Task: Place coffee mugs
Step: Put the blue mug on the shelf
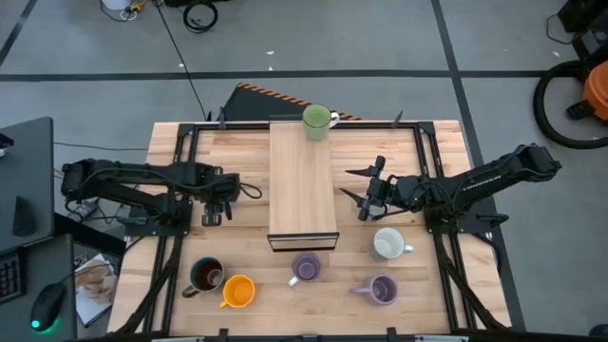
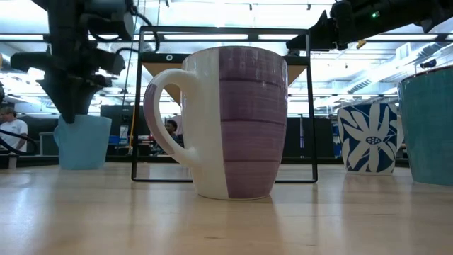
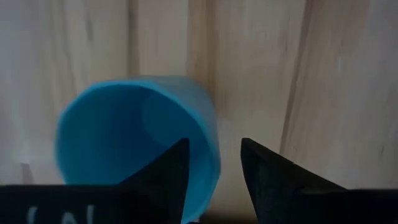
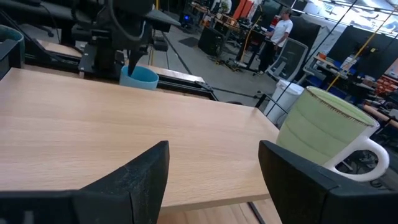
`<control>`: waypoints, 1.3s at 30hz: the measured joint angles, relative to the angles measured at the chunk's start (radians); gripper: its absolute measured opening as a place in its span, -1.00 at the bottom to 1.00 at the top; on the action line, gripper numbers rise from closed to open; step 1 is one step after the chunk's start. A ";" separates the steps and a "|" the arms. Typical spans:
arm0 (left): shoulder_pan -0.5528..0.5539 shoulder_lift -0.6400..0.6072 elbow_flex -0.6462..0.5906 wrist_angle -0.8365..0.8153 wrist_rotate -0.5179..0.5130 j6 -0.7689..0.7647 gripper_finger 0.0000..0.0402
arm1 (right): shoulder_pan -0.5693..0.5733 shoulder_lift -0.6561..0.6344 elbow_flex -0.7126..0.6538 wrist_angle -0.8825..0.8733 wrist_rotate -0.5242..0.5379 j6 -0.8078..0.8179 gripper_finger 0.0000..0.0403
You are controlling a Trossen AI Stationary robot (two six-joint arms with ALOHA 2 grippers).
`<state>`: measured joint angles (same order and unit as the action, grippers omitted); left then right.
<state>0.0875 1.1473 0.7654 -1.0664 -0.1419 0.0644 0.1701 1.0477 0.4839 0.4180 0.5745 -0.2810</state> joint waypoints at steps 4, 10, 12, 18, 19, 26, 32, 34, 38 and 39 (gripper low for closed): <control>0.000 0.051 0.000 -0.001 0.001 0.000 -0.29 | 0.001 0.000 0.000 0.002 -0.021 0.000 0.26; 0.001 0.095 0.000 -0.003 -0.007 0.000 -0.30 | 0.001 0.000 0.000 0.013 -0.030 -0.003 0.26; 0.001 0.098 0.000 -0.002 -0.007 0.000 -0.30 | 0.001 0.000 0.000 0.014 -0.030 -0.006 0.26; 0.001 0.098 0.000 -0.002 -0.008 0.000 -0.35 | 0.001 0.000 0.000 0.014 -0.044 -0.006 0.26; 0.001 0.098 0.000 -0.002 -0.011 0.000 -0.40 | 0.001 0.000 0.000 0.014 -0.045 -0.006 0.26; 0.001 0.098 0.009 -0.007 -0.010 -0.002 -0.88 | 0.001 0.000 0.000 0.011 -0.045 -0.002 0.26; 0.048 0.098 0.131 -0.060 -0.024 -0.007 -0.88 | 0.001 0.000 0.000 -0.002 -0.039 -0.002 0.26; 0.074 0.098 0.192 -0.120 -0.059 -0.008 -0.88 | 0.001 0.000 0.000 -0.002 -0.038 -0.002 0.26; 0.139 0.114 0.319 -0.194 -0.096 -0.009 -0.88 | 0.001 0.000 0.000 -0.002 -0.037 0.002 0.26; 0.157 0.119 0.352 -0.206 -0.101 -0.004 -0.88 | 0.001 0.000 0.000 -0.001 -0.037 0.009 0.26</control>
<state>0.2443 1.2667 1.1178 -1.2721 -0.2425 0.0601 0.1707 1.0477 0.4839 0.4168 0.5372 -0.2719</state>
